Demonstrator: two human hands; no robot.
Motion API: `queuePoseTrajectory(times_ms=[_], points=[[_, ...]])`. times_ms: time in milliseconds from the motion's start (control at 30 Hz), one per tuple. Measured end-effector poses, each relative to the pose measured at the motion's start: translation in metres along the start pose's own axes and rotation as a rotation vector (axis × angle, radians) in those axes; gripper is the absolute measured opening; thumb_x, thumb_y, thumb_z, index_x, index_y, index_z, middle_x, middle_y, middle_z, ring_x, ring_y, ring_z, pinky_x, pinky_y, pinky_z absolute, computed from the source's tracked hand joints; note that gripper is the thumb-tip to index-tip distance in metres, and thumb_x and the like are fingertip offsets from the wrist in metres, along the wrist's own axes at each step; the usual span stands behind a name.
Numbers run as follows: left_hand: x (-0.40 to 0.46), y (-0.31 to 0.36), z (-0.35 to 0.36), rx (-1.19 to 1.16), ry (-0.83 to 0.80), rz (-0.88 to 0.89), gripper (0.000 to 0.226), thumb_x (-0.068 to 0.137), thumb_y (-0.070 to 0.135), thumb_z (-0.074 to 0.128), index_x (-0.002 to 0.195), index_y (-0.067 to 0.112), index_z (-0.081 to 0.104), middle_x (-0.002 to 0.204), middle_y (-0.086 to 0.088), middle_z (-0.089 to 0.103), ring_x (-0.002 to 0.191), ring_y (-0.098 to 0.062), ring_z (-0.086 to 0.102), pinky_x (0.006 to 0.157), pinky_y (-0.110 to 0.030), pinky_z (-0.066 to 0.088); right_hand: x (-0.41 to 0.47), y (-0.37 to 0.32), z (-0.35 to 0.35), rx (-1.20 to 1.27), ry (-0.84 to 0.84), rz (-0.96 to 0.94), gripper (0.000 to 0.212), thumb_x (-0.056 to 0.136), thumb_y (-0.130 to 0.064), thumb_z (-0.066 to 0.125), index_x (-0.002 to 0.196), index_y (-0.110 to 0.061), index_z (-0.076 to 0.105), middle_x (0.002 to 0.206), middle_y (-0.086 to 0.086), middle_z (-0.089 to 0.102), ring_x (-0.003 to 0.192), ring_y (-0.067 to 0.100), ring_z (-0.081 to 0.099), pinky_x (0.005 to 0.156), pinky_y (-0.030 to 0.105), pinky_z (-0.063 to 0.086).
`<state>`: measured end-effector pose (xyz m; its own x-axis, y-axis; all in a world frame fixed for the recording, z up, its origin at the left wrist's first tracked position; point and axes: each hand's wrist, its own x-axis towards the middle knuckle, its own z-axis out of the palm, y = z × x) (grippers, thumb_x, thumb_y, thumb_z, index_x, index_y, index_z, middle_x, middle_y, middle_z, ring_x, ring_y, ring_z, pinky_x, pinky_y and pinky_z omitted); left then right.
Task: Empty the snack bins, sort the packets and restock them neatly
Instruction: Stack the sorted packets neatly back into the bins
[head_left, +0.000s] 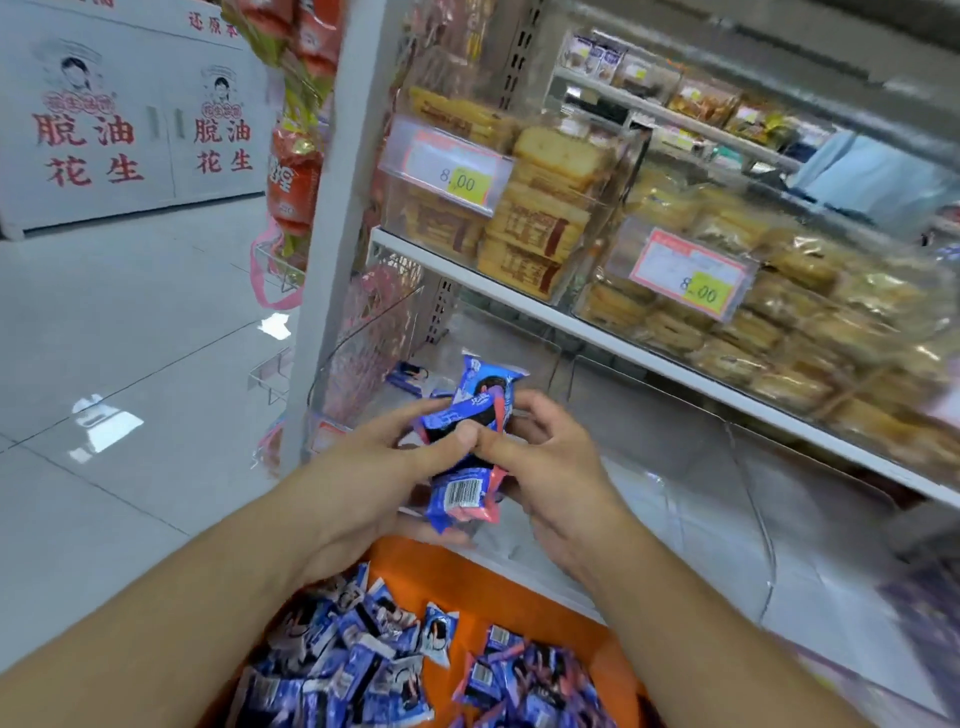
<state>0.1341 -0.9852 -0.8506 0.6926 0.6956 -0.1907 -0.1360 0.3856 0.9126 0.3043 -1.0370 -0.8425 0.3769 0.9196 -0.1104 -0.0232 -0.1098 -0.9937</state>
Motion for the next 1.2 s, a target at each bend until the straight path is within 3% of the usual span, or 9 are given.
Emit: queuePoseTrajectory(times_ms=[200, 333, 533, 600, 700, 767, 867, 1000, 1200], points=[[-0.024, -0.028, 0.042, 0.123, -0.042, -0.049, 0.030, 0.095, 0.027, 0.072, 0.124, 0.027, 0.073, 0.115, -0.012, 0.076, 0.100, -0.032, 0.076, 0.076, -0.043, 0.062, -0.063, 0.005, -0.052, 0.170, -0.040, 0.116, 0.046, 0.084, -0.010, 0.078, 0.128, -0.015, 0.064, 0.118, 0.012, 0.076, 0.104, 0.030, 0.074, 0.099, 0.056, 0.057], [-0.044, -0.053, 0.069, 0.210, -0.059, -0.069, 0.021, 0.097, 0.027, 0.069, 0.116, 0.023, 0.077, 0.110, -0.010, 0.077, 0.092, -0.030, 0.077, 0.072, -0.041, 0.062, -0.104, 0.018, -0.081, 0.209, -0.021, 0.175, 0.027, 0.093, -0.029, 0.072, 0.115, -0.015, 0.068, 0.121, 0.018, 0.074, 0.104, 0.031, 0.070, 0.094, 0.056, 0.057], [-0.055, -0.083, 0.101, 0.239, -0.098, -0.119, 0.022, 0.094, 0.026, 0.071, 0.115, 0.024, 0.079, 0.106, -0.011, 0.078, 0.090, -0.030, 0.076, 0.070, -0.036, 0.061, -0.141, 0.037, -0.117, 0.364, 0.037, 0.223, 0.020, 0.088, -0.022, 0.075, 0.104, -0.010, 0.068, 0.108, 0.021, 0.071, 0.099, 0.034, 0.066, 0.095, 0.064, 0.055], [-0.052, -0.092, 0.106, 0.259, -0.080, -0.121, 0.022, 0.092, 0.023, 0.073, 0.112, 0.024, 0.081, 0.101, -0.009, 0.078, 0.080, -0.022, 0.072, 0.067, -0.032, 0.058, -0.145, 0.045, -0.129, 0.436, 0.099, 0.274, 0.025, 0.089, -0.020, 0.075, 0.109, -0.010, 0.065, 0.105, 0.020, 0.066, 0.097, 0.034, 0.062, 0.083, 0.059, 0.062], [-0.043, -0.099, 0.106, 0.252, -0.060, -0.140, 0.028, 0.089, 0.018, 0.075, 0.116, 0.025, 0.080, 0.102, -0.013, 0.076, 0.079, -0.019, 0.066, 0.065, -0.030, 0.056, -0.145, 0.050, -0.148, 0.482, 0.215, 0.321, 0.015, 0.095, -0.018, 0.073, 0.104, -0.007, 0.067, 0.101, 0.016, 0.071, 0.092, 0.033, 0.074, 0.078, 0.054, 0.065], [-0.036, -0.097, 0.104, 0.222, -0.050, -0.133, 0.033, 0.087, 0.015, 0.075, 0.118, 0.025, 0.079, 0.107, -0.016, 0.076, 0.083, -0.022, 0.066, 0.071, -0.035, 0.056, -0.143, 0.050, -0.164, 0.471, 0.274, 0.319, 0.011, 0.096, -0.021, 0.072, 0.098, -0.010, 0.072, 0.099, 0.013, 0.074, 0.089, 0.031, 0.076, 0.072, 0.049, 0.065], [-0.027, -0.089, 0.099, 0.218, -0.005, -0.076, 0.035, 0.085, 0.013, 0.074, 0.116, 0.028, 0.080, 0.111, -0.019, 0.075, 0.092, -0.031, 0.066, 0.085, -0.048, 0.056, -0.140, 0.052, -0.182, 0.459, 0.315, 0.328, 0.022, 0.097, -0.027, 0.072, 0.109, -0.009, 0.075, 0.110, 0.016, 0.076, 0.094, 0.032, 0.076, 0.067, 0.044, 0.063], [-0.013, -0.076, 0.085, 0.323, 0.063, 0.004, 0.034, 0.087, 0.010, 0.075, 0.114, 0.031, 0.080, 0.110, -0.010, 0.078, 0.087, -0.025, 0.070, 0.071, -0.037, 0.060, -0.137, 0.061, -0.186, 0.382, 0.270, 0.382, 0.025, 0.098, -0.032, 0.071, 0.109, -0.010, 0.074, 0.105, 0.014, 0.077, 0.088, 0.031, 0.078, 0.063, 0.040, 0.062], [-0.004, -0.048, 0.059, 0.461, 0.137, 0.129, 0.039, 0.087, 0.008, 0.079, 0.116, 0.034, 0.079, 0.112, -0.009, 0.075, 0.083, -0.023, 0.074, 0.071, -0.034, 0.060, -0.130, 0.105, -0.131, 0.178, 0.155, 0.551, 0.024, 0.094, -0.031, 0.077, 0.105, -0.010, 0.072, 0.117, 0.014, 0.076, 0.099, 0.035, 0.077, 0.071, 0.045, 0.064]])
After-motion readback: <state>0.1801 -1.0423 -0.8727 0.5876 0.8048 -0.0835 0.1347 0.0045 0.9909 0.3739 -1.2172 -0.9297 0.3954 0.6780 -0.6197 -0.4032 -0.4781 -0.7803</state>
